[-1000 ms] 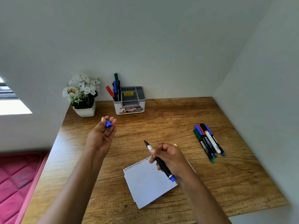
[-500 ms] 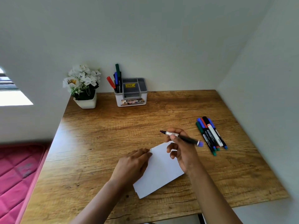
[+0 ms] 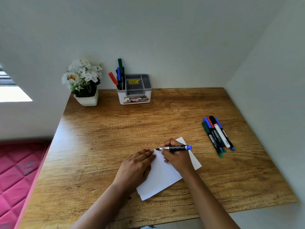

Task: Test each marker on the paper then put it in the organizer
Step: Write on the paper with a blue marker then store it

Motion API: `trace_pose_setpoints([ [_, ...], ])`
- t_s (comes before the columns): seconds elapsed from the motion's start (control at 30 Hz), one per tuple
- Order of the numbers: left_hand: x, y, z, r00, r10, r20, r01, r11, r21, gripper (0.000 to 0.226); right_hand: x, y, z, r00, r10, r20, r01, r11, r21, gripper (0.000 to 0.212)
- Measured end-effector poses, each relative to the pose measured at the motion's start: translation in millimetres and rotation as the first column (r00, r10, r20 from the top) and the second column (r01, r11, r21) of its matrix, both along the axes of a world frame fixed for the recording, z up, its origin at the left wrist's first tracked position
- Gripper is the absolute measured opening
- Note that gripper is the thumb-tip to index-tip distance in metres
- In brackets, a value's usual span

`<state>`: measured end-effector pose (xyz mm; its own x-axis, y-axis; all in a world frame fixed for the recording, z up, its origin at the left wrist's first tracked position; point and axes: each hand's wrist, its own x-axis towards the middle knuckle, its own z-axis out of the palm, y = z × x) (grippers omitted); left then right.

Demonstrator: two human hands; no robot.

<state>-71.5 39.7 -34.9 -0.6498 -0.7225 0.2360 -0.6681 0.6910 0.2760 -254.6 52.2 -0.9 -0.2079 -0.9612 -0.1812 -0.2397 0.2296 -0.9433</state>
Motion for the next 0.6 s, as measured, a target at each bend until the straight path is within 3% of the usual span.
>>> trace_pose_setpoints([
  [0.6,0.4,0.0,-0.4,1.000,0.025,-0.006,-0.025,0.998,0.049,0.042,1.2,-3.9,-1.5,0.998,0.014,-0.057,-0.014,1.000,0.002,0.018],
])
